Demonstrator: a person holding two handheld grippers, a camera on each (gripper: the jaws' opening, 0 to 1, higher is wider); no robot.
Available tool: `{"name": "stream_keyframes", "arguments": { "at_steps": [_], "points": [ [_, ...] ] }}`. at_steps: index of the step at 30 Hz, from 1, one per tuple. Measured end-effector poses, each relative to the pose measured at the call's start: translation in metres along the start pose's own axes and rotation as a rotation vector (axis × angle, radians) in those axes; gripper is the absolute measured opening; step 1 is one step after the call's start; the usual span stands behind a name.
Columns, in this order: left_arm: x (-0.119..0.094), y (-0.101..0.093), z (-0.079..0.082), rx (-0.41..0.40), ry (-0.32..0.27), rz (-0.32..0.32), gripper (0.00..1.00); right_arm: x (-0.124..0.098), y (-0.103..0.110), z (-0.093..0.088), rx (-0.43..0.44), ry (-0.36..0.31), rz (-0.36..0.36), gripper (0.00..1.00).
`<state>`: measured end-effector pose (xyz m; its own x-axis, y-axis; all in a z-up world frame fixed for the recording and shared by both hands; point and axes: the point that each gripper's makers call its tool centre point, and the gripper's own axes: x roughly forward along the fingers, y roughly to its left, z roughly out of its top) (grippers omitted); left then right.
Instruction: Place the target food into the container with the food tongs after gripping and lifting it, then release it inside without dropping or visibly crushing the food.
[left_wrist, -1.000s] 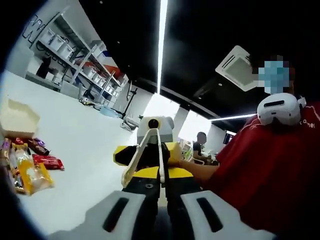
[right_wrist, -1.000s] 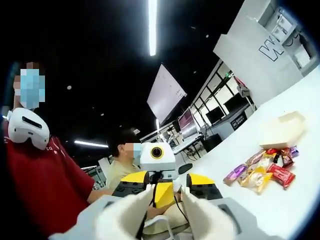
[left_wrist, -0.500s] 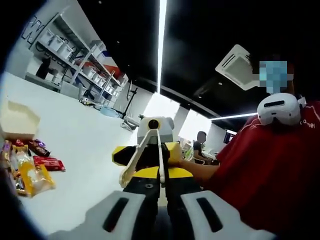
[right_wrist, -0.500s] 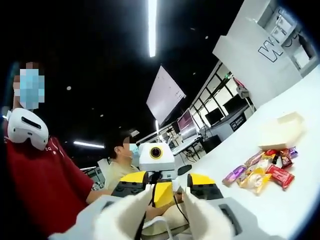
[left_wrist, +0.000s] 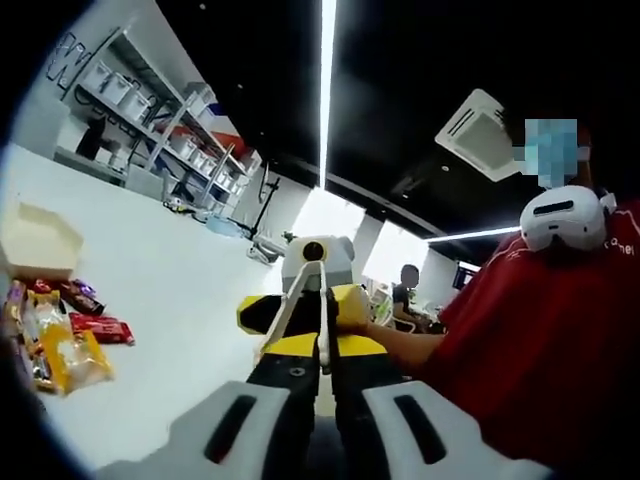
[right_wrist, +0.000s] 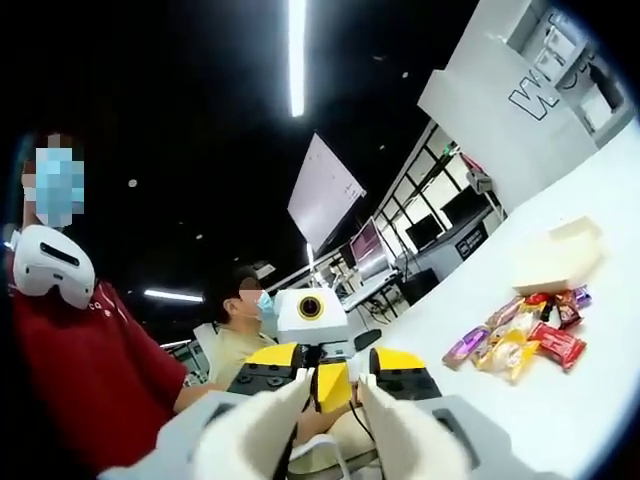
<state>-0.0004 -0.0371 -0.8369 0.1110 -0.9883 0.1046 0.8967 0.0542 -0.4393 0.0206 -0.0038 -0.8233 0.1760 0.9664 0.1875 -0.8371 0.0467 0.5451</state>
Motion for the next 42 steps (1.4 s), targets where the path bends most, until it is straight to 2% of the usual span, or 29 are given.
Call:
{"name": "stream_keyframes", "arguments": {
  "at_steps": [1, 4, 8, 11, 14, 19, 21, 23, 24, 26, 28, 31, 33, 35, 38, 41, 42],
  "points": [
    [-0.001, 0.004, 0.005, 0.042, -0.033, 0.017, 0.03, -0.001, -0.003, 0.003, -0.007, -0.012, -0.014, 0.21],
    [-0.007, 0.013, 0.011, 0.105, -0.073, 0.071, 0.08, -0.005, -0.006, 0.009, -0.013, -0.026, -0.031, 0.22],
    [-0.014, 0.018, 0.013, 0.169, -0.085, 0.115, 0.08, -0.01, -0.015, 0.014, -0.021, -0.044, -0.073, 0.22],
    [-0.022, 0.03, 0.014, 0.193, -0.086, 0.186, 0.16, -0.011, -0.02, 0.013, -0.017, -0.041, -0.094, 0.22],
    [-0.028, 0.034, 0.014, 0.186, -0.107, 0.213, 0.21, -0.012, -0.022, 0.014, -0.016, -0.048, -0.107, 0.22],
    [-0.038, 0.039, 0.008, 0.173, -0.115, 0.258, 0.17, -0.014, -0.03, 0.016, -0.005, -0.063, -0.152, 0.21],
    [-0.043, 0.042, 0.007, 0.185, -0.136, 0.294, 0.13, -0.016, -0.034, 0.018, -0.014, -0.072, -0.174, 0.21],
    [-0.051, 0.051, 0.01, 0.205, -0.178, 0.366, 0.12, -0.017, -0.037, 0.021, -0.046, -0.085, -0.191, 0.2],
    [-0.056, 0.057, 0.01, 0.227, -0.179, 0.406, 0.13, -0.018, -0.038, 0.023, -0.088, -0.09, -0.198, 0.2],
    [-0.065, 0.069, 0.011, 0.289, -0.191, 0.507, 0.2, -0.017, -0.036, 0.025, -0.247, -0.083, -0.208, 0.2],
    [-0.068, 0.071, 0.014, 0.298, -0.216, 0.531, 0.25, -0.015, -0.032, 0.023, -0.323, -0.066, -0.198, 0.2],
    [-0.061, 0.065, 0.016, 0.278, -0.226, 0.503, 0.26, -0.009, -0.026, 0.018, -0.326, -0.042, -0.169, 0.2],
    [-0.044, 0.05, 0.014, 0.199, -0.217, 0.385, 0.23, -0.005, -0.021, 0.019, -0.319, -0.049, -0.15, 0.2],
    [-0.034, 0.041, 0.008, 0.152, -0.191, 0.319, 0.16, -0.003, -0.02, 0.019, -0.31, -0.056, -0.139, 0.21],
    [-0.028, 0.031, 0.008, 0.213, -0.185, 0.273, 0.0, -0.004, -0.021, 0.02, -0.316, -0.05, -0.143, 0.21],
    [-0.028, 0.028, 0.01, 0.174, -0.207, 0.254, 0.09, -0.006, -0.022, 0.021, -0.314, -0.047, -0.145, 0.21],
    [-0.03, 0.027, 0.016, 0.158, -0.234, 0.242, 0.11, -0.007, -0.023, 0.02, -0.337, -0.039, -0.157, 0.21]
  ]
}}
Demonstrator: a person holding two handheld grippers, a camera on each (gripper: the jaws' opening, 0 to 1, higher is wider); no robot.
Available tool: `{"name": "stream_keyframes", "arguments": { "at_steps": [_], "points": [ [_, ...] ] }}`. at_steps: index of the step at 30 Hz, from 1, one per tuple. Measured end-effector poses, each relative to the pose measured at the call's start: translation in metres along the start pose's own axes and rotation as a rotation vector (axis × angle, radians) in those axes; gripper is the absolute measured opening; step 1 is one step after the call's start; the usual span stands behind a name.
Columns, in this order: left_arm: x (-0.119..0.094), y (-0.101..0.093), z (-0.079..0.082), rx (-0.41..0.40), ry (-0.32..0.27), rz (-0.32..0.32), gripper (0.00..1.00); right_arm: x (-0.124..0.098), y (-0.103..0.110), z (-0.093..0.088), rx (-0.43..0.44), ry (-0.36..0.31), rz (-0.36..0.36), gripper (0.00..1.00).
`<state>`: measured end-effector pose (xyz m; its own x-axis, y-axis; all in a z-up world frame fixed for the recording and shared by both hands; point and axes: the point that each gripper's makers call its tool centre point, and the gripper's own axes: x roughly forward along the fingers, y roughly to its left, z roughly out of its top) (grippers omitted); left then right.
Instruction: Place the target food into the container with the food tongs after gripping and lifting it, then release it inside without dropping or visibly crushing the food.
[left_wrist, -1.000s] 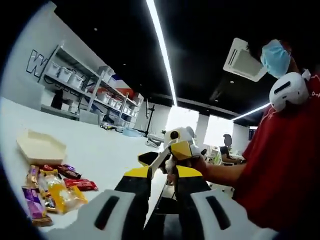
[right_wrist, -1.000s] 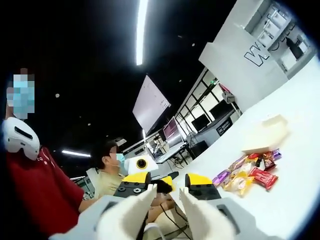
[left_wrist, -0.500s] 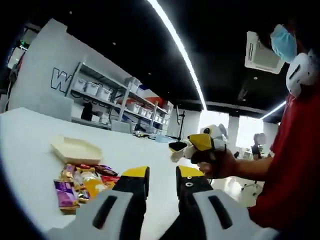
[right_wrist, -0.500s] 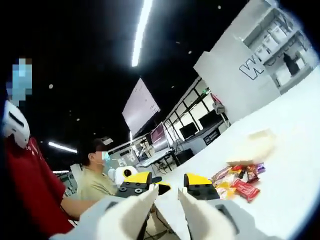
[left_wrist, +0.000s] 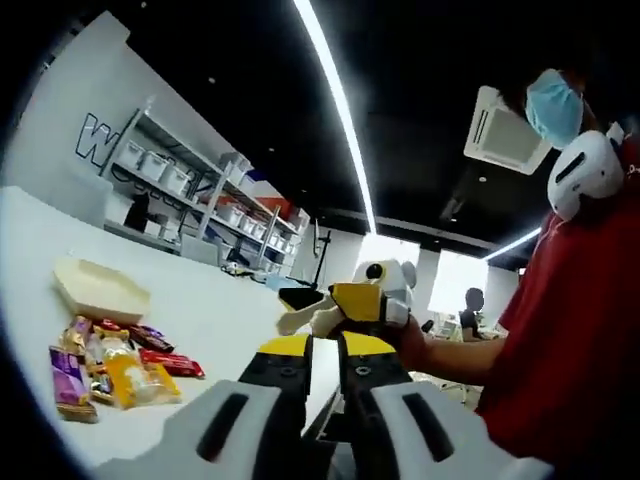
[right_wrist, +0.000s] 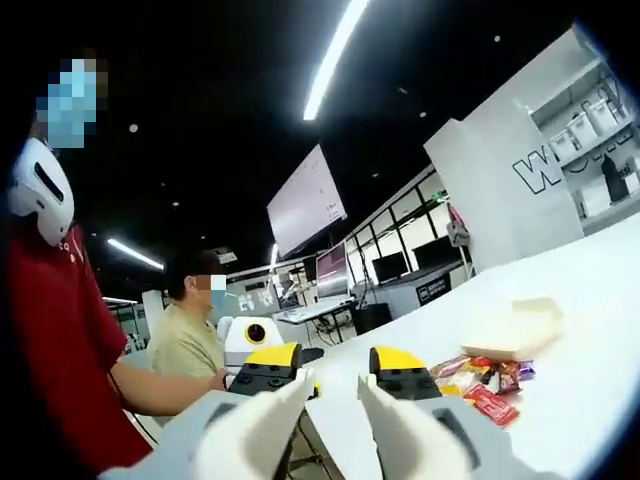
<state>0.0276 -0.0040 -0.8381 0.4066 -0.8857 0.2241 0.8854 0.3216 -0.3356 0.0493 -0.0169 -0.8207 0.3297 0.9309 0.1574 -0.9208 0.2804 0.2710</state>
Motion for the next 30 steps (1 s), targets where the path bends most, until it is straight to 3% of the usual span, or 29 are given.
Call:
{"name": "stream_keyframes", "arguments": {
  "at_steps": [3, 7, 9, 12, 16, 18, 30],
  "points": [
    [0.001, 0.0, 0.005, 0.002, -0.005, -0.007, 0.11, 0.0, 0.005, 0.0, 0.022, 0.002, 0.022, 0.22],
    [0.01, -0.006, 0.002, 0.014, 0.04, -0.032, 0.07, 0.006, 0.014, -0.005, 0.05, 0.014, 0.065, 0.22],
    [0.011, -0.013, 0.006, 0.062, 0.026, -0.077, 0.08, 0.007, 0.013, -0.001, 0.05, -0.009, 0.06, 0.22],
    [0.01, -0.015, 0.011, 0.089, 0.01, -0.087, 0.06, 0.005, 0.015, 0.003, 0.121, -0.016, 0.074, 0.24],
    [0.013, -0.019, 0.013, 0.139, 0.013, -0.093, 0.05, 0.003, 0.013, 0.005, 0.14, -0.013, 0.077, 0.25],
    [0.013, -0.022, 0.015, 0.146, 0.007, -0.11, 0.04, 0.003, 0.014, 0.007, 0.228, -0.025, 0.093, 0.26],
    [0.014, -0.028, 0.02, 0.264, 0.043, -0.117, 0.04, 0.004, 0.016, 0.011, 0.261, -0.051, 0.104, 0.28]
  ]
}}
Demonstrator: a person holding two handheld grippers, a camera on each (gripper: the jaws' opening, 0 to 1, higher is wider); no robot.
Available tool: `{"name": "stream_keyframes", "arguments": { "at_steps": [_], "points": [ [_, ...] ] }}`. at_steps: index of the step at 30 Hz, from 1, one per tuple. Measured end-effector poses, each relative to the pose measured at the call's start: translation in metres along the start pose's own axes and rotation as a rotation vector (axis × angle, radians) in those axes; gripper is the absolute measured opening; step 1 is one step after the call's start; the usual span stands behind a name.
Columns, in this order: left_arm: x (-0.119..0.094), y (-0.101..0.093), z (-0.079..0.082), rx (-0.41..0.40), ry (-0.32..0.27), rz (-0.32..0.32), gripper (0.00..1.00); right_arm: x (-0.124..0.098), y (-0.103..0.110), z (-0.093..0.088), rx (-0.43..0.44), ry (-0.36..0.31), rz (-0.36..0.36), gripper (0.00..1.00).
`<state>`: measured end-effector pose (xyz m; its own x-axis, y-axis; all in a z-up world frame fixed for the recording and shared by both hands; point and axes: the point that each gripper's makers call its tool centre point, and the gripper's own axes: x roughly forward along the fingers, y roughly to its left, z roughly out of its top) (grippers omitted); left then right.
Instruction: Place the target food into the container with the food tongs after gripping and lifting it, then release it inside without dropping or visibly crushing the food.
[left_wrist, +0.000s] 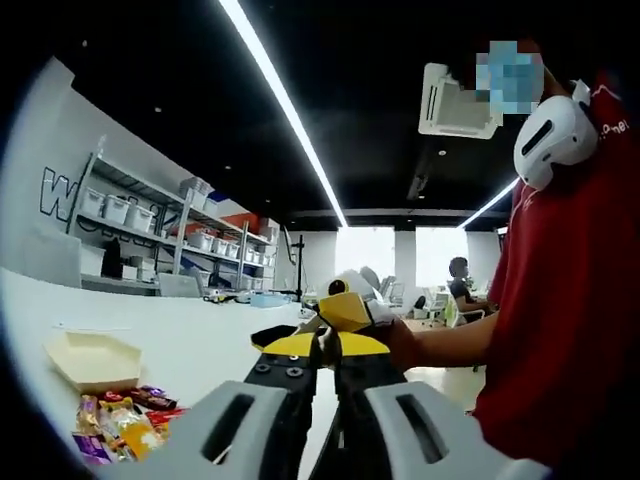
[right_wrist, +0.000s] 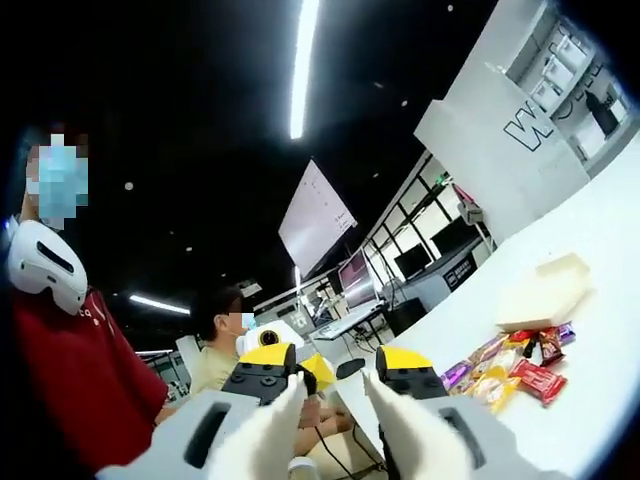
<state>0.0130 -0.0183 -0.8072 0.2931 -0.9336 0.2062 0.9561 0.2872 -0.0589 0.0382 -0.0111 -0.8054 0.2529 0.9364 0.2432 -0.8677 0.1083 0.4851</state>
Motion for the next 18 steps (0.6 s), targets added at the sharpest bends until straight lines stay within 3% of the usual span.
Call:
{"name": "stream_keyframes", "arguments": {
  "at_steps": [7, 12, 15, 18],
  "points": [
    [0.0004, -0.0005, -0.0009, -0.012, 0.02, -0.021, 0.03, -0.0008, 0.0003, -0.0017, 0.009, 0.015, 0.003, 0.27],
    [0.0008, -0.0017, -0.0021, -0.157, -0.031, -0.04, 0.02, -0.0017, 0.0033, 0.0005, -0.035, 0.003, 0.008, 0.28],
    [0.0013, -0.001, -0.0017, -0.173, -0.046, -0.042, 0.02, -0.0015, 0.0034, 0.0016, -0.03, 0.002, 0.01, 0.28],
    [0.0024, -0.0025, 0.0007, -0.262, -0.078, -0.064, 0.01, -0.0017, 0.0049, 0.0039, -0.042, -0.005, 0.017, 0.29]
  ]
}}
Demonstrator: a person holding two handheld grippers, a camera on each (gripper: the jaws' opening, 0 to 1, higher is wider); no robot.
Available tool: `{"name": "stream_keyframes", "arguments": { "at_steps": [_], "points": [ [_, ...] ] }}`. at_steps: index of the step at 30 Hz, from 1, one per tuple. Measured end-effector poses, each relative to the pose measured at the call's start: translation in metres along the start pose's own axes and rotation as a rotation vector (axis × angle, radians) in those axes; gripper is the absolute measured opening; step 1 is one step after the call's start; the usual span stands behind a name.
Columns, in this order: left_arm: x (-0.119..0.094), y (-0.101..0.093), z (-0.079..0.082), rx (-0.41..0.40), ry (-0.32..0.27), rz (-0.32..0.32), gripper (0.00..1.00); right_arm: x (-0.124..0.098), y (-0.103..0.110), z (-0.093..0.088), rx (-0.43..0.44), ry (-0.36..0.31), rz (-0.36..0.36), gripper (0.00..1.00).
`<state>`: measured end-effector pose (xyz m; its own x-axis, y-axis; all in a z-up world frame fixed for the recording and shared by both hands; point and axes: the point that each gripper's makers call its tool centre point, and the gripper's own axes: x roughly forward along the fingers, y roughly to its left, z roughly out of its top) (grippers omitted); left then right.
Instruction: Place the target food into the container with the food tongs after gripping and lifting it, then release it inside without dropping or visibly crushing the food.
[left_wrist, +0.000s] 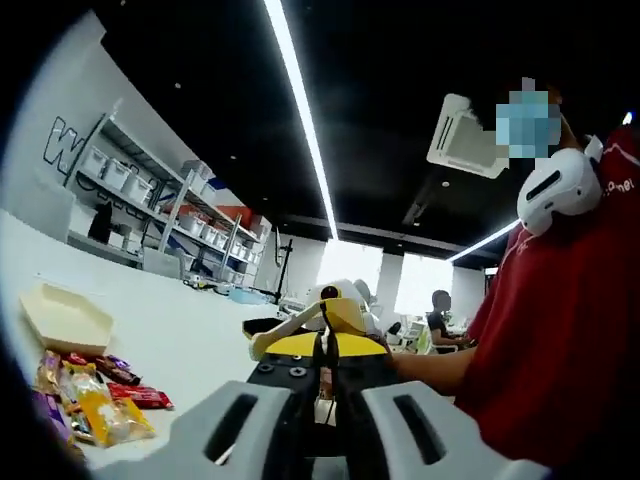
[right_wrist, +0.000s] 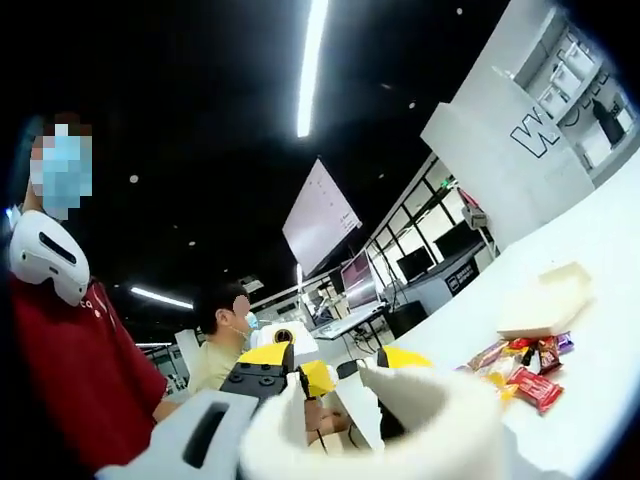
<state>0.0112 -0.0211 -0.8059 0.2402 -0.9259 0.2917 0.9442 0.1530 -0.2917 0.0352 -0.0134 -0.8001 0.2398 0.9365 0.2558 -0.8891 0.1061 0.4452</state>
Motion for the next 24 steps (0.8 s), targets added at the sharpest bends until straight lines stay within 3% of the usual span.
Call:
{"name": "stream_keyframes", "arguments": {
  "at_steps": [3, 4, 10, 12, 19, 24],
  "points": [
    [0.0, 0.002, 0.0, -0.019, -0.02, -0.009, 0.01, 0.0, 0.001, 0.001, -0.021, -0.002, -0.002, 0.29],
    [0.0, 0.0, 0.001, -0.095, -0.042, -0.033, 0.01, 0.0, 0.002, 0.002, -0.03, -0.001, 0.0, 0.28],
    [-0.002, -0.001, 0.002, -0.201, -0.053, -0.099, 0.01, -0.001, 0.008, -0.002, -0.061, 0.032, 0.015, 0.26],
    [-0.002, -0.002, 0.003, -0.186, -0.048, -0.111, 0.01, 0.0, 0.01, -0.002, -0.082, 0.033, 0.02, 0.26],
    [0.001, -0.007, 0.004, -0.283, -0.036, -0.16, 0.01, -0.001, 0.013, 0.0, -0.098, 0.036, 0.038, 0.26],
    [0.001, -0.006, 0.005, -0.263, -0.053, -0.158, 0.01, -0.001, 0.013, 0.001, -0.104, 0.033, 0.032, 0.26]
  ]
}}
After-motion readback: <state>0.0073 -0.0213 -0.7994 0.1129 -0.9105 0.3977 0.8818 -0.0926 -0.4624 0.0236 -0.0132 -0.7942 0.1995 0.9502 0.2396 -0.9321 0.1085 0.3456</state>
